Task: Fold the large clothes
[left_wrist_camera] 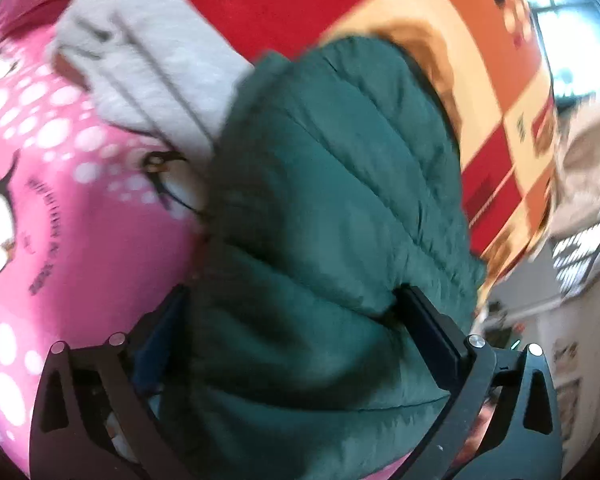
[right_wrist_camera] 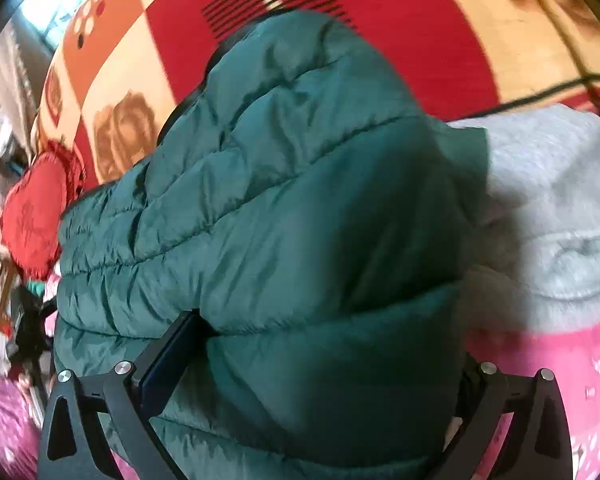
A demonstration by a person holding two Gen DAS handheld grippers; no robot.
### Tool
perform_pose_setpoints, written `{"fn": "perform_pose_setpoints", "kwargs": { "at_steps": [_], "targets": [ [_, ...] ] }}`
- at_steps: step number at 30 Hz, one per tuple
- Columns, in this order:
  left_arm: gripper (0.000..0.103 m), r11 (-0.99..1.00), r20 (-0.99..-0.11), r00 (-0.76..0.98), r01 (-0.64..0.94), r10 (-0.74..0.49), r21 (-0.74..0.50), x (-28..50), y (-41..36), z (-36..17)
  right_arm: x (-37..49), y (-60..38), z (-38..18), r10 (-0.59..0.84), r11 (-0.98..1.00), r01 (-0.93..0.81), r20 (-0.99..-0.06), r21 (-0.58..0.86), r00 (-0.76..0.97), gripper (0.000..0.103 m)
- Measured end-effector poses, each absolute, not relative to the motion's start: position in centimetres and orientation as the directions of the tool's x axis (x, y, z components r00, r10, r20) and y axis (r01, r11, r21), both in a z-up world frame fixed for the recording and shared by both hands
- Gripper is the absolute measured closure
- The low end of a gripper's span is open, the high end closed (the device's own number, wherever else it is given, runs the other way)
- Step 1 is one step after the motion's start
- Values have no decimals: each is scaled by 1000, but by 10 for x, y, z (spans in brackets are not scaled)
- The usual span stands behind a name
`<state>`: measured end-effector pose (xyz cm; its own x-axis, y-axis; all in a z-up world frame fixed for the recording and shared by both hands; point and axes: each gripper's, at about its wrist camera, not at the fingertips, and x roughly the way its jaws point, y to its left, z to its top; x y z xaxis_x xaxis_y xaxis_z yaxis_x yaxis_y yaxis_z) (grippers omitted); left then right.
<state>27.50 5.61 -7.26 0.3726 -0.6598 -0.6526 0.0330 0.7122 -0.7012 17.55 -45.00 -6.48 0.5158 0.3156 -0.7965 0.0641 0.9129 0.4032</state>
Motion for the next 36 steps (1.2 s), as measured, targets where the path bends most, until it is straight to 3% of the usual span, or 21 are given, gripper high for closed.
{"fn": "perform_pose_setpoints", "kwargs": {
  "at_steps": [3, 7, 9, 11, 14, 17, 19, 30, 34, 36],
  "targets": [
    [0, 768, -698, 368, 80, -615, -635, 278, 38, -73, 182, -450, -69, 343, 905, 55, -798, 423, 495, 0],
    [1, 765, -704, 339, 82, -624, -639, 282, 35, -74, 181, -449, -70, 348, 896, 69, -789, 439, 507, 0],
    [15, 748, -682, 345, 102, -645, -655, 277, 35, -71, 173, -442, -66, 347, 902, 43, -781, 430, 520, 3],
    [30, 746, -669, 367, 118, -646, -655, 269, 34, -62, 164, -432, -57, 322, 919, 23, -786, 393, 528, 15],
    [45, 747, -655, 395, 143, -644, -649, 255, 33, -43, 157, -429, -44, 333, 912, 26, -775, 410, 537, 31],
    [52, 724, -623, 411, 156, -666, -672, 242, 36, -24, 146, -435, -28, 350, 890, 51, -752, 452, 558, 55],
    [54, 715, -609, 415, 173, -676, -677, 232, 39, -11, 136, -437, -14, 388, 864, 43, -718, 502, 578, 60],
    [57, 614, -526, 347, 229, -777, -756, 139, 75, 34, 31, -422, 35, 542, 780, -29, -653, 625, 529, 62],
    [57, 648, -574, 329, 195, -750, -736, 115, 91, 18, 3, -425, 19, 579, 742, 8, -648, 670, 495, 62],
    [56, 704, -637, 326, 156, -699, -693, 110, 98, -1, 1, -427, -4, 536, 767, 65, -692, 639, 483, 55]
  ]
}}
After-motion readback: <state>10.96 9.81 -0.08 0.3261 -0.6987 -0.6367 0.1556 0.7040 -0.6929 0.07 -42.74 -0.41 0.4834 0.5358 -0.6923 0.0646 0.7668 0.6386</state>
